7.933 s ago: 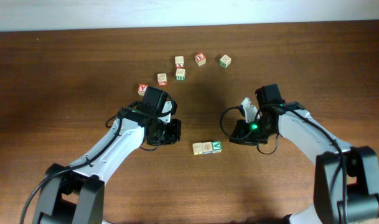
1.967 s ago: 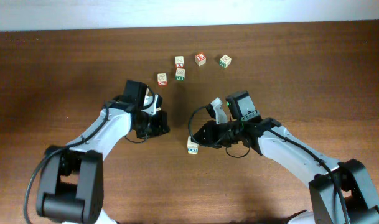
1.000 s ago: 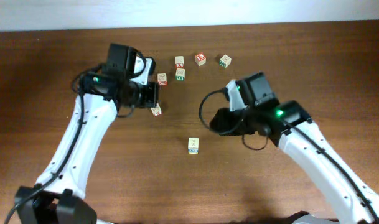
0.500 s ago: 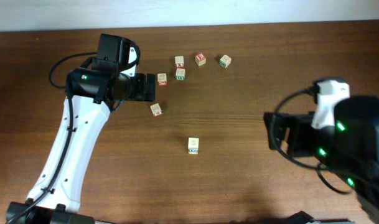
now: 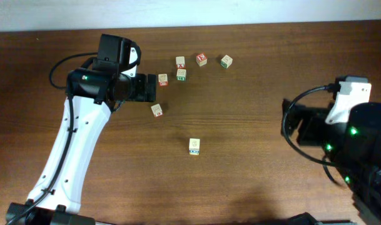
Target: Rotate 3 blocks
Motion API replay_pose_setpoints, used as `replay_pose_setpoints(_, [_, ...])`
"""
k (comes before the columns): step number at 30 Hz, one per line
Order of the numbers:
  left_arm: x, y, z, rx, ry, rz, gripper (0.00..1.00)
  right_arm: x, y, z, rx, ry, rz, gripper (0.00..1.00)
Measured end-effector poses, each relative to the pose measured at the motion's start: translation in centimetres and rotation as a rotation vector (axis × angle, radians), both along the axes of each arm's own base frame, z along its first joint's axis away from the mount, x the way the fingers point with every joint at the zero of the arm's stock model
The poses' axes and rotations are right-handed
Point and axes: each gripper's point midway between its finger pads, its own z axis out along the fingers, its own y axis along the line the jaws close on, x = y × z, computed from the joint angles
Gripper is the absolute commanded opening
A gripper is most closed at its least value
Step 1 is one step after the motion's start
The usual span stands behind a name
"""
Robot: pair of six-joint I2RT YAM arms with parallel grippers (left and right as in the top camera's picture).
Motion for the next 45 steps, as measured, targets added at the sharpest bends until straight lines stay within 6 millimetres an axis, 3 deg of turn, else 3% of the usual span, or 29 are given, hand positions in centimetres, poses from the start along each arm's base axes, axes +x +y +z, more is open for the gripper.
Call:
replay_pose_setpoints(2, [0.0, 0.0, 0.0, 0.000, 0.001, 0.000, 0.99, 0.9, -1.2, -0.1, -0.039, -0.152, 0.006, 0.99])
replay_pose_setpoints(3, [0.0, 0.0, 0.0, 0.000, 0.000, 0.000, 0.99, 0.5, -2.1, -1.7, -0.077, -0.179, 0.004, 0.99])
replay_pose_setpoints(6, [-0.1, 0.0, 0.0, 0.000, 0.003, 0.000, 0.99, -0.4, -3.4, -3.0, -0.142, -0.353, -0.003, 0.99])
replay_pose_setpoints(8, [-0.1, 0.0, 0.0, 0.000, 0.002, 0.000, 0.99, -1.0, -4.1, -5.1, -0.194, -0.430, -0.018, 0.99])
replay_pose_setpoints(15, [-0.1, 0.0, 0.1, 0.000, -0.001, 0.000, 0.99, -1.5, -4.3, -10.5, -0.251, -0.646, -0.035, 0.99])
replay_pose_setpoints(19, [-0.1, 0.0, 0.2, -0.001, -0.003, 0.000, 0.99, -1.1, -4.0, -15.1, -0.251, -0.651, -0.019, 0.99])
replay_pose_setpoints(22, [-0.1, 0.0, 0.2, -0.001, -0.002, 0.000, 0.99, -0.7, -3.9, -17.1, -0.248, -0.617, -0.004, 0.99])
replay_pose_setpoints(26, [-0.1, 0.0, 0.2, -0.001, -0.002, 0.000, 0.99, -0.4, -3.7, -22.4, -0.235, -0.436, 0.028, 0.99])
replay_pose_setpoints(45, [-0.1, 0.0, 0.2, -0.001, -0.002, 0.000, 0.99, -0.4, -3.6, -22.4, -0.233, -0.438, 0.033, 0.99])
